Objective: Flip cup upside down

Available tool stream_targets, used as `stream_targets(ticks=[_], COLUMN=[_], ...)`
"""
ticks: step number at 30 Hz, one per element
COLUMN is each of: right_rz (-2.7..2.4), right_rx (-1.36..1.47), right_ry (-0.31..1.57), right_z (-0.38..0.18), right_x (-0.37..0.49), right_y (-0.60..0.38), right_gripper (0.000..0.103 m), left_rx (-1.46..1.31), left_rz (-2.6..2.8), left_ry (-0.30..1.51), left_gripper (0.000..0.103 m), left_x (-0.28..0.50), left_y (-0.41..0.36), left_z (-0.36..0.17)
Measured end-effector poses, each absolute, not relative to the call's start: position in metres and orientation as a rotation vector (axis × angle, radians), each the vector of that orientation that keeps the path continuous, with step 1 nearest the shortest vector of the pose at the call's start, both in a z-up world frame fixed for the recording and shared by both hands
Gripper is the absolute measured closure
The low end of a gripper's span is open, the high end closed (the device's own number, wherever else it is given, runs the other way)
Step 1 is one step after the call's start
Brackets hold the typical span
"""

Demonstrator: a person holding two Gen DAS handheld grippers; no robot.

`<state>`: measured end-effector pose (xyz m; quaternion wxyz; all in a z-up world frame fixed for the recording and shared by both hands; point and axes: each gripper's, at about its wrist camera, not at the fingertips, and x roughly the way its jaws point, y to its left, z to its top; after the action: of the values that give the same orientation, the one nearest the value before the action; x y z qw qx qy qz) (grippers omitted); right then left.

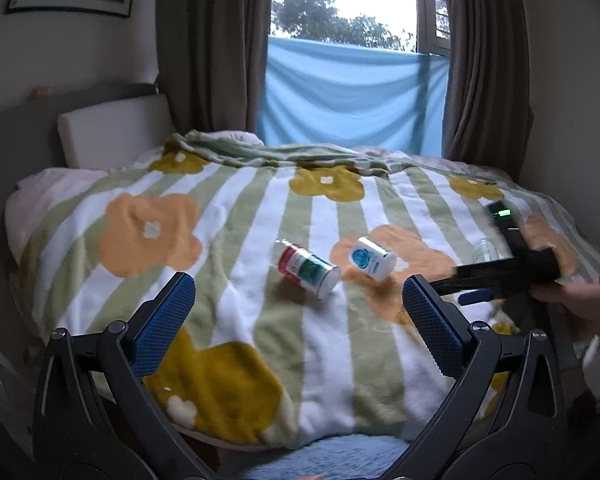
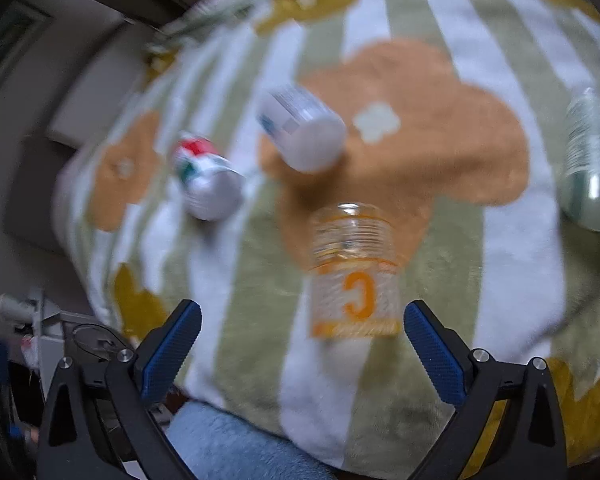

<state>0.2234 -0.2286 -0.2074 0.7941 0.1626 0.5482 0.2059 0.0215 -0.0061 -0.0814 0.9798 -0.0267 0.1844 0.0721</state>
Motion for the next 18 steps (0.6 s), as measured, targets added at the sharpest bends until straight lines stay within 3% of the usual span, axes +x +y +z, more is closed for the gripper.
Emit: stream_targets(ticks=[5,9,13,18], right_rz=[0.495,0.331,0.238,0.241], right_rx=[0.228,0.021,0.025,0.166], right_ry=[0.829,0.627,0.534,0.401], right_z=[-0.135,-0.093,-0.084,-0.097], right_x=[0.151,0.089,0.047,0.009], right_y=[-0.247,-0.258,-0.281,-0.32], right_gripper=[0.002,0.002,0.001,0.001], left_rx=[-0.088,-0.194,-0.384,-0.411], left_rz=[0.041,-0.117,-0.193,-0.187], left_ry=[0.424,0.607,0.842,1.064], left_gripper=[0.0,0.0,0.0,0.0], left_x=[0.059,0.117,0.18,0.232], left_y=[-0.027,-0.047,-0.056,-0.079], left_z=[-0.067,-0.067,-0.098,-0.148])
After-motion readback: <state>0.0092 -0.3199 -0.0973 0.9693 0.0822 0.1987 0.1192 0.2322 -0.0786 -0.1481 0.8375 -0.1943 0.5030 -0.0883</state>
